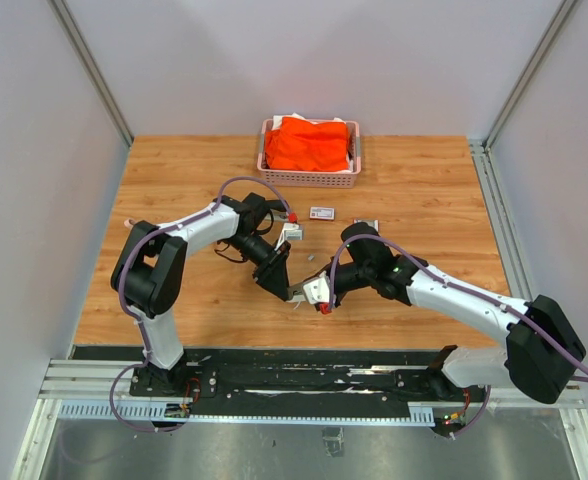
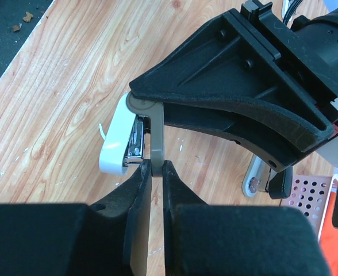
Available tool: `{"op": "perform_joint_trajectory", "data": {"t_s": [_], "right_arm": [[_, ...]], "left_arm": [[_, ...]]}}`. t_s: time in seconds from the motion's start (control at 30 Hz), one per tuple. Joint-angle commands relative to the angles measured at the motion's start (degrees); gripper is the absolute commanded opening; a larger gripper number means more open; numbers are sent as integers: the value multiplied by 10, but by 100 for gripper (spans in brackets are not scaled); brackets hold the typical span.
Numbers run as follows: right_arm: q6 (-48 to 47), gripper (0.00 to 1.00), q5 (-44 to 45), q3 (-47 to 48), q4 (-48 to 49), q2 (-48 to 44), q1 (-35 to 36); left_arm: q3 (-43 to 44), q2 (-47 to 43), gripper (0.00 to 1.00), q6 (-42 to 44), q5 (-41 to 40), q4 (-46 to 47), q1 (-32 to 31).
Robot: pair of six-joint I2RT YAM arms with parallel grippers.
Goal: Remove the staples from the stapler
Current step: Unload the staple at the center of the board.
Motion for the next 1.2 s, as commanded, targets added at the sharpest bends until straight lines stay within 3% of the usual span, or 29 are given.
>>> {"op": "perform_joint_trajectory", "data": {"t_s": [0.0, 0.17, 0.4, 0.6, 0.73, 0.97, 1.17], "right_arm": [[7, 1, -3, 4, -2, 9, 17], [18, 1, 7, 10, -13, 7, 17], [53, 1, 16, 21, -21, 0, 13], [115, 1, -3, 35, -23, -1, -12], [175, 1, -18, 58, -30, 9, -31], [267, 1, -56, 84, -33, 24, -68], [336, 1, -84, 102, -33, 31, -93]], "left_arm": [[2, 5, 32, 15, 23, -12, -6], [18, -7, 62, 36, 4, -32, -5], [33, -59, 93, 50, -29, -34, 24], [65, -107, 100, 53, -42, -35, 95], [72, -142, 98, 32, -75, -5, 125], [-39, -263, 98, -81, -194, 248, 130], [-122, -369, 98, -103, -285, 385, 131]]}}
